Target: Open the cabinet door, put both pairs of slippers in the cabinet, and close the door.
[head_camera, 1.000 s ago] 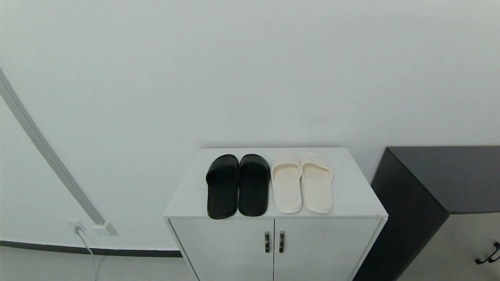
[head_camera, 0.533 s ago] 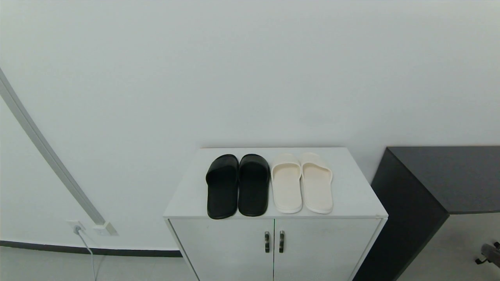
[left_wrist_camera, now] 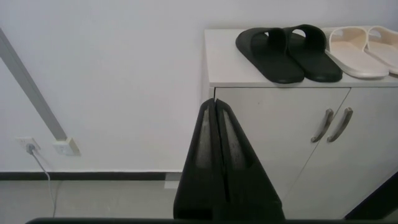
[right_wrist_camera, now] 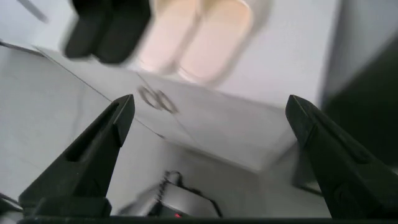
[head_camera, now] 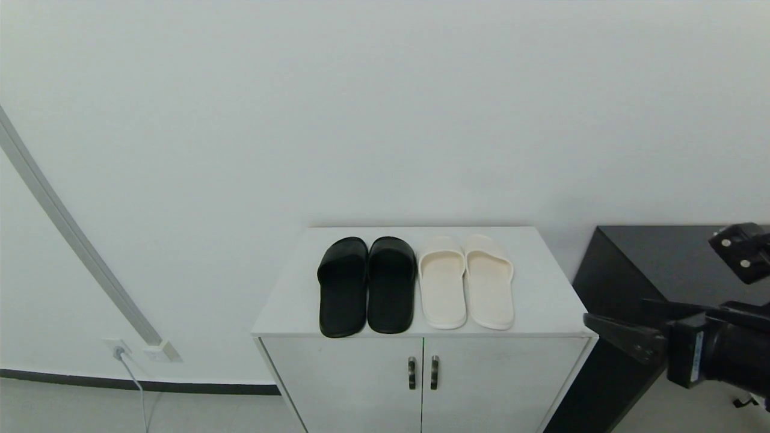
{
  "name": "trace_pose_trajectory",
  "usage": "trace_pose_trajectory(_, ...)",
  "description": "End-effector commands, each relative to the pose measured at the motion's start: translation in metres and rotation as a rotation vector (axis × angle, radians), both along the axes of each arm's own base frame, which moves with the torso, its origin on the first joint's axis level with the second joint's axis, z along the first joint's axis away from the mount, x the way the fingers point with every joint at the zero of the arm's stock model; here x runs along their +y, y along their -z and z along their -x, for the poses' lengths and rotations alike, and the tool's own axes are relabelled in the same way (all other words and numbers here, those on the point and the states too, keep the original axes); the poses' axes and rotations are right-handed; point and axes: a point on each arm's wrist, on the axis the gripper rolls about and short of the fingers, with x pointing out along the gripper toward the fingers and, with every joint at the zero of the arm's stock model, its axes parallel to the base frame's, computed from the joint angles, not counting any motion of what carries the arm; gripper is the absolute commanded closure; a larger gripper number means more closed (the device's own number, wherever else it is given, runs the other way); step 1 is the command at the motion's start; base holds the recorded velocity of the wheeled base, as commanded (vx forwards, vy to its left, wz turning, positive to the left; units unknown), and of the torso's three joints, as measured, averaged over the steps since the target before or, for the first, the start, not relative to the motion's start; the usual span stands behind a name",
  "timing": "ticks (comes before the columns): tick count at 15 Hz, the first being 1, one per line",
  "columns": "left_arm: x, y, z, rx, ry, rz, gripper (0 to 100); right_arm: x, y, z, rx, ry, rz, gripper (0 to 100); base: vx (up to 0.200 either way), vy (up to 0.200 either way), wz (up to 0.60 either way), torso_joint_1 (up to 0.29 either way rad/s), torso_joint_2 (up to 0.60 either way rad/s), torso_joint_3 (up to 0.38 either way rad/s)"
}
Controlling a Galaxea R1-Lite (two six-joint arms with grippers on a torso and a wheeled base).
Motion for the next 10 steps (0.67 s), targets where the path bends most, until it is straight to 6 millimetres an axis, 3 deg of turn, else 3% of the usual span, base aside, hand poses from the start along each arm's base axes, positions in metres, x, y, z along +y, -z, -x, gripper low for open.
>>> trace_pose_trajectory(1, 0.0, 0.0, 0.0, 0.0, 0.0, 0.003, 100, 0.038, 0.006, -0.031, 0.078, -0.023, 0.01, 0, 0.0, 0.0, 0.0, 0.0, 0.0, 0.0)
trace_pose_trajectory(5, 0.0, 0.0, 0.0, 0.0, 0.003, 0.002, 100, 0.094, 0.022, -0.056, 0.071, 0.068, 0.019, 0, 0.0, 0.0, 0.0, 0.0, 0.0, 0.0)
trace_pose_trajectory(10, 0.0, 0.0, 0.0, 0.002, 0.003, 0.002, 100, 0.133, 0.047, -0.097, -0.035, 0.251, 0.036, 0, 0.0, 0.0, 0.0, 0.0, 0.0, 0.0)
